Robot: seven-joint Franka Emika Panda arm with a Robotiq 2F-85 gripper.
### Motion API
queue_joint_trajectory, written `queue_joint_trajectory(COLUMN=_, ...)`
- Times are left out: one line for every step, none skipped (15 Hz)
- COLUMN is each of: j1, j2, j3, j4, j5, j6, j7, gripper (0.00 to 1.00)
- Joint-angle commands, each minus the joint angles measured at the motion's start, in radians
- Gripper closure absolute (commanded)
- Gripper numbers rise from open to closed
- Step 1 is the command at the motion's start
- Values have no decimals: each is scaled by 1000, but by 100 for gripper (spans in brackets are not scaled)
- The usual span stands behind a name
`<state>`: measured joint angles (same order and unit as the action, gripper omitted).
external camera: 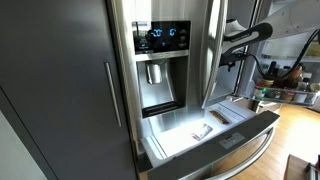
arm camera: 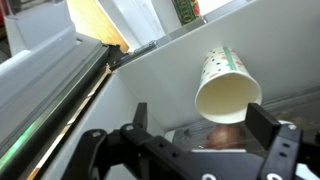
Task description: Take the candy bar out of the cup
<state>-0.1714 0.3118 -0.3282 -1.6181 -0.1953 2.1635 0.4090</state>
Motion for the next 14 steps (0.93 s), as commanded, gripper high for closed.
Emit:
queue_joint_trajectory(j1=21, j2=-168, j3=8, j4=-143, j5=-71, j6=-68, j7=24, gripper=0)
queue_joint_trajectory(j1=19, j2=-205, j3=18, j4=-165, j5=-72, j6=-91, j7=15, gripper=0)
queue_joint_trajectory(j1=9, j2=-252, j3=32, j4=-208, j5=-48, j6=-82, j7=-26, gripper=0)
queue_joint_trajectory(j1=4, j2=-289, j3=38, j4=-238, j5=-57, j6=-81, j7=-48, gripper=0)
queue_joint_trajectory(j1=-6, j2=-331, j3=43, j4=-282, j5=-44, j6=-55, j7=-91, gripper=0)
queue_joint_trajectory(j1=-9, j2=-365, j3=46, j4=-307, j5=-54, j6=-59, j7=-100, gripper=0)
queue_joint_trajectory(j1=-16, j2=-399, j3=47, j4=-341, j5=-59, j6=-55, j7=-94, gripper=0)
queue_joint_trajectory(j1=-21, j2=-429, j3=51, j4=-360, j5=-65, j6=-75, j7=-90, gripper=0)
queue_joint_trajectory(j1=-30, j2=-458, j3=53, j4=-384, j5=-70, j6=-72, j7=-85, gripper=0)
queue_joint_trajectory(j1=-41, j2=-484, j3=55, j4=-409, j5=-73, j6=-72, j7=-67, gripper=0)
queue_joint_trajectory(j1=-51, j2=-509, j3=59, j4=-427, j5=-80, j6=-76, j7=-54, gripper=0)
queue_joint_trajectory(j1=-64, j2=-534, j3=62, j4=-449, j5=-87, j6=-76, j7=-36, gripper=0)
queue_joint_trajectory(j1=-77, j2=-551, j3=64, j4=-463, j5=-88, j6=-77, j7=-24, gripper=0)
queue_joint_trajectory(j1=-89, j2=-568, j3=67, j4=-477, j5=-89, j6=-75, j7=-14, gripper=0)
